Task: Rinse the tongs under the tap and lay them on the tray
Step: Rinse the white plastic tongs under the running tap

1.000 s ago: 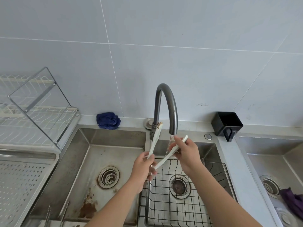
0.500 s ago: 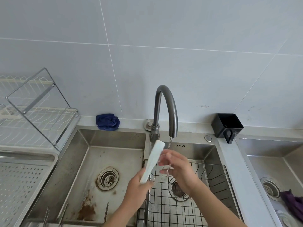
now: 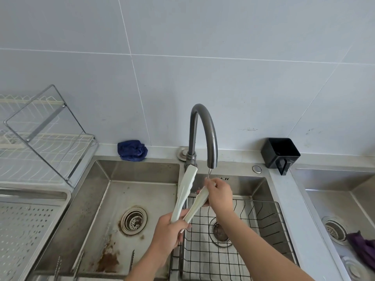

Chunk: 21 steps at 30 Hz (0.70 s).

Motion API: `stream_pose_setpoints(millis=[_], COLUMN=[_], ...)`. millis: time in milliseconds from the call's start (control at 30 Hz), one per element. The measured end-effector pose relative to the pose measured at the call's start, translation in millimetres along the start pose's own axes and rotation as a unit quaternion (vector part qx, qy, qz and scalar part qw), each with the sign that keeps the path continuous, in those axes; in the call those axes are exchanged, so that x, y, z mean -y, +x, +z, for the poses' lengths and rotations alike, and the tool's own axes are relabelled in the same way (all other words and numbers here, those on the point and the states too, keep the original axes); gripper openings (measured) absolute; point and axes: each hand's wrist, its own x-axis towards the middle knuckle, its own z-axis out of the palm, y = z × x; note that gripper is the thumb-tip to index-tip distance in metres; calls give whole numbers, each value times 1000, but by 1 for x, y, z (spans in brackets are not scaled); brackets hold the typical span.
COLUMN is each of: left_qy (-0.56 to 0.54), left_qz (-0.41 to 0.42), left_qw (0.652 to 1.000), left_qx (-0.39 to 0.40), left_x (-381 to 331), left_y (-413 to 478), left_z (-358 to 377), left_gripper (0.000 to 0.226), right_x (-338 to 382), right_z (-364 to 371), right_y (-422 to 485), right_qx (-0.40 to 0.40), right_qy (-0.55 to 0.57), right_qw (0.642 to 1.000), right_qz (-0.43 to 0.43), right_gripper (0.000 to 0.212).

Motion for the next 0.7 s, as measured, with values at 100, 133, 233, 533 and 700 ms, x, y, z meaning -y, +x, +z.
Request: stream_pose_setpoints(millis=[100, 133, 233, 533, 700], left_qy=[50, 59, 91, 192, 291], left_qz=[26, 25, 26, 59, 101], left_qw=[998, 998, 994, 975, 943], left_qx=[-15, -26, -47, -90, -126], left_x=[-2, -2, 0, -2, -13], left_y=[6, 8, 13, 25, 32], left_z=[-2, -4, -10, -14, -28], left_gripper=[43, 42, 41, 29, 25], right_x=[-3, -6, -10, -20, -25], right_z=[-1, 0, 0, 5, 2], right_y=[4, 3, 4, 11, 12], right_qx=[34, 62, 105, 67, 88], right_qy=[58, 70, 69, 112, 122], right_qw=[996, 994, 990, 984, 980], right_qz=[51, 59, 68, 124, 129], right_gripper=[22, 17, 21, 24, 20])
